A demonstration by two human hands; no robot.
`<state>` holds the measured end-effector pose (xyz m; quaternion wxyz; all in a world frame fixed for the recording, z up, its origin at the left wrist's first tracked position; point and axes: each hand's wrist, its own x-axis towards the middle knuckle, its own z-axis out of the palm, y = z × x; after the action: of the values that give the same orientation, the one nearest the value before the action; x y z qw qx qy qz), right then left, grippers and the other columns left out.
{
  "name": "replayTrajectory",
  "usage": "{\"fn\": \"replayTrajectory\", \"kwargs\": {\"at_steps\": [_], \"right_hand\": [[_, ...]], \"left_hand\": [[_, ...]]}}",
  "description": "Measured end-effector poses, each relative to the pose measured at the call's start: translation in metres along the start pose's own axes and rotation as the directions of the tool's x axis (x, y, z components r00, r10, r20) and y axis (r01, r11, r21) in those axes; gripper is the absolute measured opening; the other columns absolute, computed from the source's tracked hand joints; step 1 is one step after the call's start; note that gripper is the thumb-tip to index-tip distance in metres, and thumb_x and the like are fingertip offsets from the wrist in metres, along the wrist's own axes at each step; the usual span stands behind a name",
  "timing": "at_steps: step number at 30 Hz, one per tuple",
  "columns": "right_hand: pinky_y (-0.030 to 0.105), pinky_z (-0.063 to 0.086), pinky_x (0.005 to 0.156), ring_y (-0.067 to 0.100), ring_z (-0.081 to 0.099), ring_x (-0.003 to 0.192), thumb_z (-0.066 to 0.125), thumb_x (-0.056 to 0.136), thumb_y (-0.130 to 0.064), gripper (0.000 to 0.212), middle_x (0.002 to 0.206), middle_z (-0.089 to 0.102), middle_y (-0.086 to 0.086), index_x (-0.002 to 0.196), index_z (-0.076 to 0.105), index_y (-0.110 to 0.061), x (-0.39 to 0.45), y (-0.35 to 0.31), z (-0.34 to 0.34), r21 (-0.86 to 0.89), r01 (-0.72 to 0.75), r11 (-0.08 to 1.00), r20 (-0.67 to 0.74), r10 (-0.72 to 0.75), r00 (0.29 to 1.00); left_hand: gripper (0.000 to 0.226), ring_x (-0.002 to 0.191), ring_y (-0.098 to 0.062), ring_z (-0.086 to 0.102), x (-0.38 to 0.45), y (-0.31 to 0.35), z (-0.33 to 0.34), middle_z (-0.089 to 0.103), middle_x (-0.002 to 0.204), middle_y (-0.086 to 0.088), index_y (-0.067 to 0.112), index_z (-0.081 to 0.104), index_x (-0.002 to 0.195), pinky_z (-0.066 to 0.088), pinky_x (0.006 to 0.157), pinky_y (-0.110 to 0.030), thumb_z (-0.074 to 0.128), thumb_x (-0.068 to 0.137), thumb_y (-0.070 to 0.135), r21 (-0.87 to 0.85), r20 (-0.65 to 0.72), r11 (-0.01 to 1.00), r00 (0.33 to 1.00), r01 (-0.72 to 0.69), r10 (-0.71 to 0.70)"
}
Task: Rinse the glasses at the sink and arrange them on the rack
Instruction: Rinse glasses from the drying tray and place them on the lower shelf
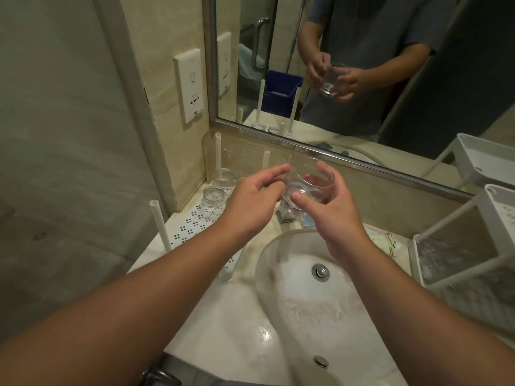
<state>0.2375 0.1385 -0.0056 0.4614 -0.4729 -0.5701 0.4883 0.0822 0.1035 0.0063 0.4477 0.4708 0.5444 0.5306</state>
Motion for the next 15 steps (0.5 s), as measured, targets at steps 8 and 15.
{"fn": "replayTrajectory", "kwargs": {"at_steps": [8,15], "right_hand": [[0.038,0.053,0.095,0.004,0.059,0.113,0.088,0.055,-0.04,0.088,0.119,0.063,-0.017,0.134,0.047,-0.043,-0.015,0.016,-0.029,-0.143,-0.008,0.99,-0.069,-0.002,0.998],[0.033,0.054,0.089,-0.009,0.058,0.103,0.081,0.046,-0.055,0.085,0.116,0.061,-0.027,0.121,0.042,-0.062,-0.038,0.039,-0.078,-0.213,-0.108,0.971,-0.188,0.068,0.98]], "left_hand": [[0.018,0.097,-0.031,0.067,-0.005,-0.001,0.036,0.069,0.104,-0.004,0.034,0.066,0.105,0.05,0.069,-0.032,0.055,0.091,0.035,-0.039,0.068,0.994,0.992,0.105,-0.102],[0.017,0.099,-0.026,0.067,-0.012,-0.013,0.091,0.071,0.106,-0.002,0.027,0.066,0.111,0.052,0.083,-0.04,0.054,0.098,0.029,0.056,0.147,0.986,0.975,0.158,-0.165]]}}
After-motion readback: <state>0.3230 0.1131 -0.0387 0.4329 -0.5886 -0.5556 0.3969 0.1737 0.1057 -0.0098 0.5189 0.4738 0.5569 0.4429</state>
